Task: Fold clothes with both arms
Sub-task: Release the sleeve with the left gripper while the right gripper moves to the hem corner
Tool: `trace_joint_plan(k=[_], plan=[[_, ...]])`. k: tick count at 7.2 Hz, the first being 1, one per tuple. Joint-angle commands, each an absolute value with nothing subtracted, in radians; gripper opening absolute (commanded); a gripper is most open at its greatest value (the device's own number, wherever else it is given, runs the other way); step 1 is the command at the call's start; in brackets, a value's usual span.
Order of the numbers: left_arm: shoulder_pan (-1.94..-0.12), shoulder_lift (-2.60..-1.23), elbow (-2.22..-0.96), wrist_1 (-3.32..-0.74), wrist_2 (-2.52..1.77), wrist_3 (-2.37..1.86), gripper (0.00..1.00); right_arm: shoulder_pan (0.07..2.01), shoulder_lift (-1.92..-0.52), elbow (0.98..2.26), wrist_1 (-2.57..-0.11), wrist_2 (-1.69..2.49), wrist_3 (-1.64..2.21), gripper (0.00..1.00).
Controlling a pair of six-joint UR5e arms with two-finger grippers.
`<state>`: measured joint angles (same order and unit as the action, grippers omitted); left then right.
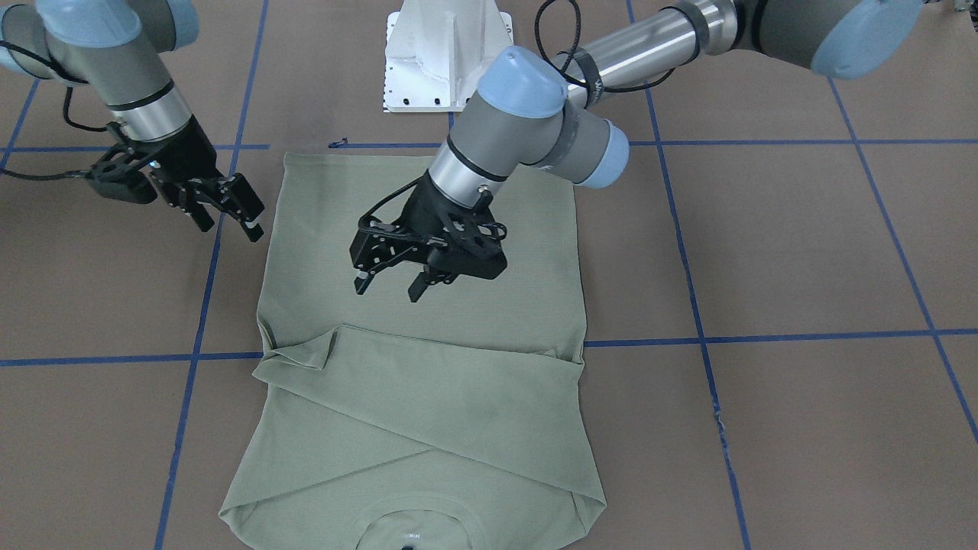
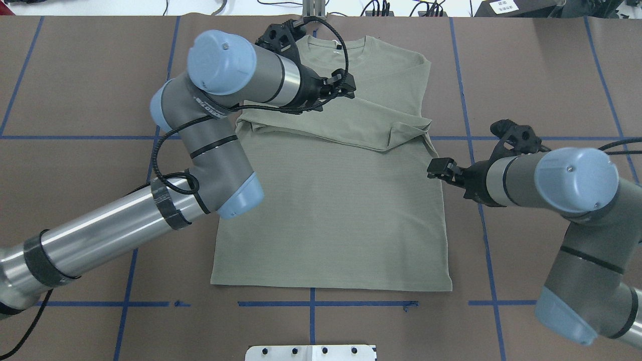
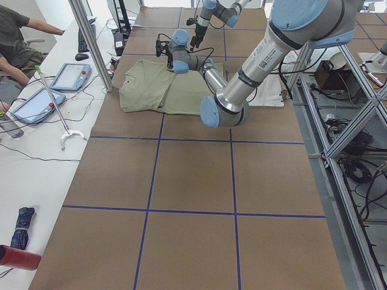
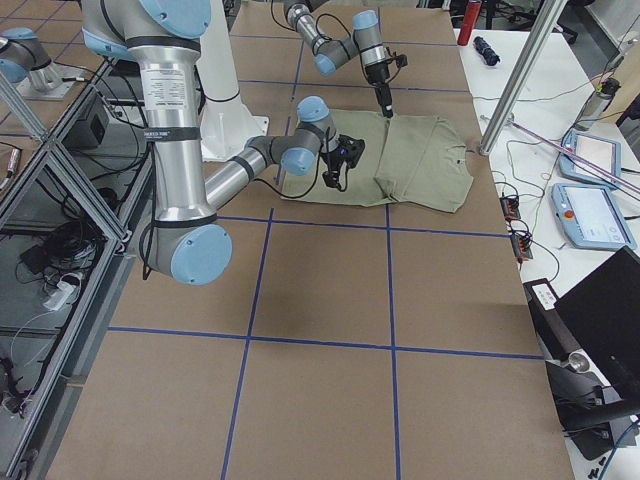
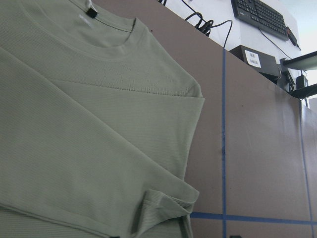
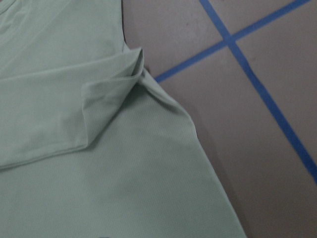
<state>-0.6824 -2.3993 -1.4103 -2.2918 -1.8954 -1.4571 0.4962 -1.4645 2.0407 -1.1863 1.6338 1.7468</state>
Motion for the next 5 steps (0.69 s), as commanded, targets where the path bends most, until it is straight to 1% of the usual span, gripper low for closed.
trace_joint_plan(k=[1, 3, 4, 5], plan=[[-0.753, -2.294, -1.468, -2.254, -2.047, -1.37, 0.79, 0.222, -1.46, 2.089, -1.299, 1.35, 1.94, 0.94], [-0.756, -2.22, -1.517, -2.272, -2.056, -1.356, 0.79, 0.112, -1.474, 2.089, -1.349, 1.283, 2.048, 0.94], [-0.756, -2.212, -1.516, -2.287, -2.056, -1.359, 0.79, 0.109, -1.474, 2.089, -1.408, 1.285, 2.074, 0.94], [-0.756, -2.21, -1.514, -2.287, -2.056, -1.365, 0.8, 0.11, -1.477, 2.097, -1.436, 1.302, 2.1, 0.88]])
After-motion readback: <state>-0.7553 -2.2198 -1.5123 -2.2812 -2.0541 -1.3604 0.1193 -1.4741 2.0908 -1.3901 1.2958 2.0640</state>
